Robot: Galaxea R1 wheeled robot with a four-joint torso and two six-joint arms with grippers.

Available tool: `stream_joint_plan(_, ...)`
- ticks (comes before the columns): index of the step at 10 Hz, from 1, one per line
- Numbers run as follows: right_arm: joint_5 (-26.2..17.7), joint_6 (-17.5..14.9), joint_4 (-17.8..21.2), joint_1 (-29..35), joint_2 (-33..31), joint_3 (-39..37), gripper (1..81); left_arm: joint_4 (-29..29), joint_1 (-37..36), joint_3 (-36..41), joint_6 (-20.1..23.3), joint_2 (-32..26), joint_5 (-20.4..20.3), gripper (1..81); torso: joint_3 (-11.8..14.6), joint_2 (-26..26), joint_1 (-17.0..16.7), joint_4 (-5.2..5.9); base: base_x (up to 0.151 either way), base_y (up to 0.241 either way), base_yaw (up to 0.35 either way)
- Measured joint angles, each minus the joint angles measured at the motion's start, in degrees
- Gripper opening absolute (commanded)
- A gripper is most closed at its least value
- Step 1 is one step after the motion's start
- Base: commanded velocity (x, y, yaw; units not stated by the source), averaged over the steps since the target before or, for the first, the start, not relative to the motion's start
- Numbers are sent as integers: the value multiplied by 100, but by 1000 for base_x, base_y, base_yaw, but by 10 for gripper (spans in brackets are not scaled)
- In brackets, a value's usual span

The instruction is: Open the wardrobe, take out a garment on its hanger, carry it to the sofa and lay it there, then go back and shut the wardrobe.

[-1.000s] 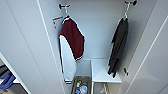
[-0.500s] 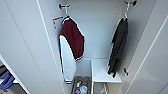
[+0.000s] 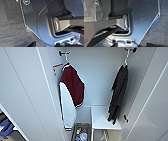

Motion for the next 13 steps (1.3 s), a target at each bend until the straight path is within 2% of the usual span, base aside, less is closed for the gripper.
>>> stream_joint_plan(4, 22, -21, 13, 41, 124, -30, 811, -13, -134, -63, 24, 17, -77, 811, 2, 0, 0, 0, 0, 0, 0)
stream_joint_plan(7, 65, -21, 20, -34, 129, -63, 811, -11, -73, -33, 28, 48, -63, 811, 249, -2, 2, 0, 0, 0, 0)
stream_joint_plan(10, 80, -21, 28, -28, 140, -62, 811, -11, -85, -33, 28, 37, -66, 811, 290, -9, -7, 0, 0, 0, 0)
stream_joint_plan(13, 74, -21, 33, -77, 145, -62, 811, -11, 1, -35, 30, 33, -38, 811, 293, -15, -17, 0, 76, 0, 0)
